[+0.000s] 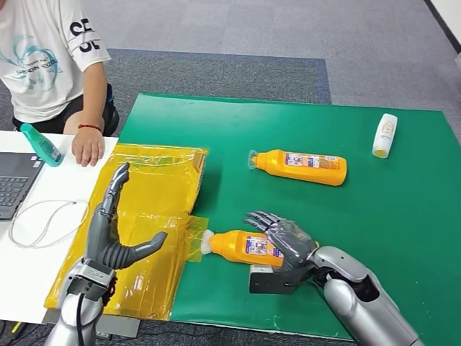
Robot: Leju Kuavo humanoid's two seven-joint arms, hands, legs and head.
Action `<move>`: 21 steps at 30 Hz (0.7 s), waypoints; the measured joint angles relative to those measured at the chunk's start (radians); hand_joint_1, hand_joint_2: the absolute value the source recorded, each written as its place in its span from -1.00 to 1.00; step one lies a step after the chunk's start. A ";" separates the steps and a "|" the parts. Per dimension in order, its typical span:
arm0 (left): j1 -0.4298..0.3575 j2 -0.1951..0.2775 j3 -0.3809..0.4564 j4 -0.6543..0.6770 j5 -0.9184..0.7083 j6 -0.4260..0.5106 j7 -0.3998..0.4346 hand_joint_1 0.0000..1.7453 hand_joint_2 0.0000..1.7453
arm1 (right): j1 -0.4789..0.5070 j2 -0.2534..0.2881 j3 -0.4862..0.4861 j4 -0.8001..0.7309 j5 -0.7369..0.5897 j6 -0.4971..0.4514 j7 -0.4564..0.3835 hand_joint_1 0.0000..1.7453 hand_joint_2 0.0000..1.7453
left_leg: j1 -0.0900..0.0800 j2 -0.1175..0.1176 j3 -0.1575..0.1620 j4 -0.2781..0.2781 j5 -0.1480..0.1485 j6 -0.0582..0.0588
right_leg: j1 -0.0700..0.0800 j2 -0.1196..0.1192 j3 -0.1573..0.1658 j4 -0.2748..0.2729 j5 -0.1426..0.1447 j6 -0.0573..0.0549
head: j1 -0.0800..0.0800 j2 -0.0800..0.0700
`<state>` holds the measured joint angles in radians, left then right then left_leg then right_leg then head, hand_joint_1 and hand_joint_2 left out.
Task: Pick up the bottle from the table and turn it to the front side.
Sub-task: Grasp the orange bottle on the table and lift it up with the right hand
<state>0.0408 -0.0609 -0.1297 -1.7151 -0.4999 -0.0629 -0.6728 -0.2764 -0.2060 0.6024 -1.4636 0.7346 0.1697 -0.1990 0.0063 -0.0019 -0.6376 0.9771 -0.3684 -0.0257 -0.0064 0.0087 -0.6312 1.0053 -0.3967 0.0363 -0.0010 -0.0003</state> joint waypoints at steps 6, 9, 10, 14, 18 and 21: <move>-0.012 0.003 0.000 0.011 0.022 -0.008 -0.015 -1.00 1.00 | -0.091 -0.068 0.067 0.075 -0.044 0.083 0.026 -1.00 1.00 | 0.000 0.000 0.000 0.000 0.001 0.001 | -0.001 0.000 0.001 0.000 0.001 0.001 | 0.000 0.000; -0.021 0.005 0.000 0.018 0.033 -0.014 -0.018 -1.00 1.00 | -0.130 -0.114 0.103 0.104 -0.091 0.120 0.025 -1.00 1.00 | -0.001 0.000 0.000 0.000 0.001 0.002 | -0.002 0.000 0.001 0.000 0.001 0.002 | 0.000 0.000; -0.023 0.006 0.001 0.020 0.036 -0.016 -0.019 -1.00 1.00 | -0.141 -0.128 0.114 0.112 -0.104 0.129 0.024 -1.00 1.00 | -0.001 0.000 0.000 0.000 0.001 0.002 | -0.002 0.000 0.001 0.000 0.001 0.002 | 0.000 0.000; -0.034 0.009 0.001 0.028 0.046 -0.020 -0.021 -1.00 1.00 | -0.179 -0.171 0.151 0.137 -0.131 0.154 0.023 -1.00 1.00 | -0.002 0.000 0.000 0.000 0.001 0.002 | -0.002 0.000 0.001 0.000 0.001 0.002 | 0.000 0.000; -0.045 0.010 0.001 0.034 0.050 -0.022 -0.021 -1.00 1.00 | -0.204 -0.191 0.177 0.156 -0.146 0.166 0.026 -1.00 1.00 | -0.002 0.000 0.000 0.000 0.001 0.002 | -0.002 0.000 0.000 0.000 0.001 0.002 | 0.000 0.000; -0.049 0.011 0.001 0.038 0.058 -0.025 -0.021 -1.00 1.00 | -0.222 -0.208 0.199 0.168 -0.176 0.176 0.028 -1.00 1.00 | -0.002 0.000 0.000 0.000 0.001 0.002 | -0.002 0.000 0.001 0.000 0.001 0.002 | 0.000 0.000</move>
<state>-0.0078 -0.0495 -0.1283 -1.6771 -0.4415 -0.0877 -0.6939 -0.4985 -0.4140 0.8018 -1.2954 0.5591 0.3452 -0.1708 0.0047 -0.0020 -0.6376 0.9774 -0.3671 -0.0239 -0.0082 0.0086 -0.6306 1.0053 -0.3953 0.0382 -0.0010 -0.0004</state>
